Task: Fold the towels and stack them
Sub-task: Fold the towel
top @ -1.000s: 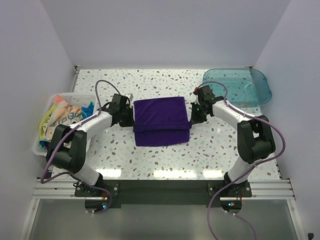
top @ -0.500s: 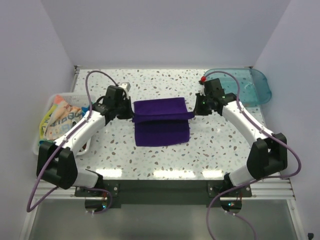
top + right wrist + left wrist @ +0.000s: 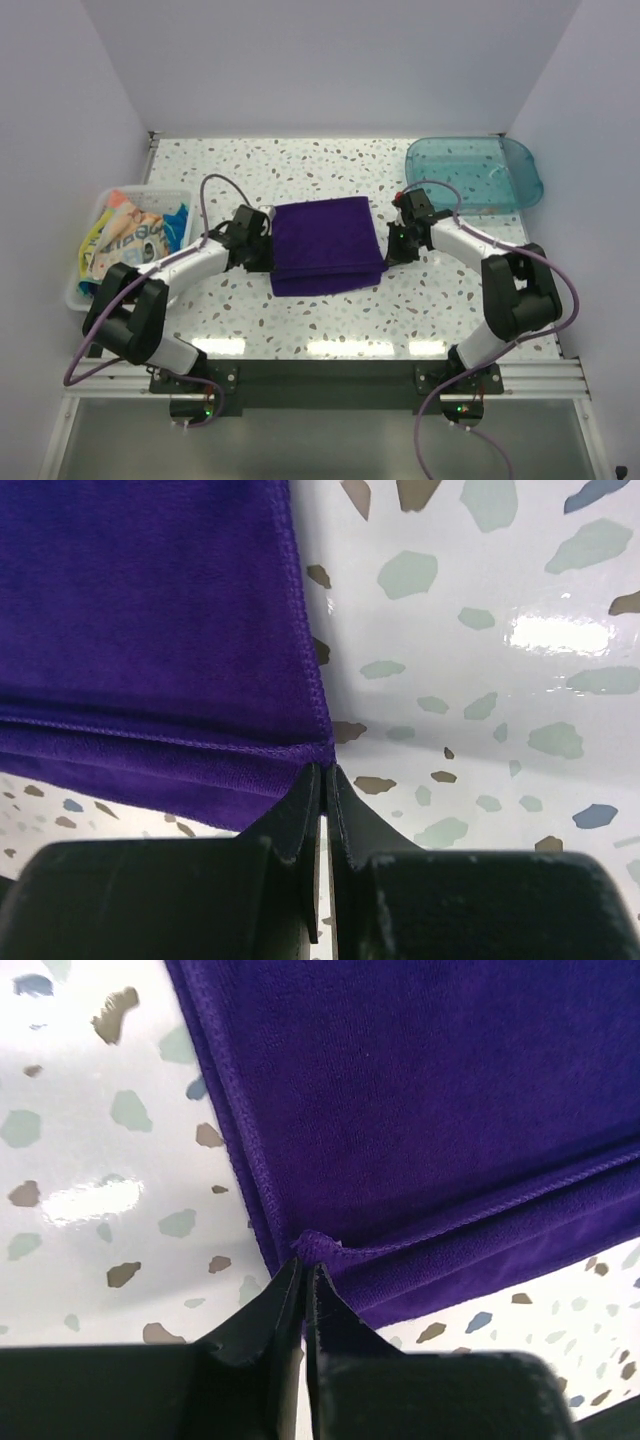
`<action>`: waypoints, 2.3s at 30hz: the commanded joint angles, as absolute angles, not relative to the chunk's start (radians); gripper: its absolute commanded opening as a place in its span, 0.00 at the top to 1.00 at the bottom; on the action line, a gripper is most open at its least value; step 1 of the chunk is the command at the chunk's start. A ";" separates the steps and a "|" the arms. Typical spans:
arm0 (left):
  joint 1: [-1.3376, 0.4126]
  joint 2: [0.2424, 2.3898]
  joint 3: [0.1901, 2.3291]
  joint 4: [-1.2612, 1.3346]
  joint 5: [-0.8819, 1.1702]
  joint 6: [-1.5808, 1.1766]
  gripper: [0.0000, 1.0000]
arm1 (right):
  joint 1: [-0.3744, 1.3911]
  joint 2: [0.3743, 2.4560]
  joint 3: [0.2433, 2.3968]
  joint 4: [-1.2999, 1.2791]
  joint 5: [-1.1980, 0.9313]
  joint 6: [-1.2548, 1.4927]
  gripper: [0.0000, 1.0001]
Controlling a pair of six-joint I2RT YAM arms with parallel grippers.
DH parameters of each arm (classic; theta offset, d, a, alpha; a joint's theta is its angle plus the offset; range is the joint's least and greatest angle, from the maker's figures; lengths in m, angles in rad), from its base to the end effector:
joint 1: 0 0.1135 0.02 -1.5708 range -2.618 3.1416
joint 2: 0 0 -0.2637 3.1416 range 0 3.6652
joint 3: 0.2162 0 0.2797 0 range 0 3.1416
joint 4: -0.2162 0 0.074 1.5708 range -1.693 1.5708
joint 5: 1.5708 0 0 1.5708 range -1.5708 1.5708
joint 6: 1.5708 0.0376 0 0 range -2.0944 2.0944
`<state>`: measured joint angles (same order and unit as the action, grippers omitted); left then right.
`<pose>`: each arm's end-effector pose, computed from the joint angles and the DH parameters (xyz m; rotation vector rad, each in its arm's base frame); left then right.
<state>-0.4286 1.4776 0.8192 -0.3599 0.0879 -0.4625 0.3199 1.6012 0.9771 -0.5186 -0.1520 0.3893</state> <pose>0.2776 -0.1305 0.1615 -0.0119 2.6477 -0.4285 0.3123 0.1095 0.1650 0.0502 2.7640 0.4060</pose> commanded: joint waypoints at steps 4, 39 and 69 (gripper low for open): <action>-0.448 1.454 0.740 -0.307 0.015 -0.492 0.80 | 0.318 1.602 0.950 -0.471 -0.147 0.379 0.94; -0.482 1.502 0.937 -0.350 0.121 -0.284 0.36 | 0.463 1.706 1.218 -0.534 -0.100 0.107 0.53; -0.650 1.436 0.790 -0.410 0.298 -0.172 0.46 | 0.465 1.697 1.085 -0.532 -0.334 0.084 0.55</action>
<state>-0.6243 1.4811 0.7994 -0.4114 0.2821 -0.1646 0.4637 1.7844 1.1137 -0.5289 -0.2817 0.0639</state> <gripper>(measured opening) 0.538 0.458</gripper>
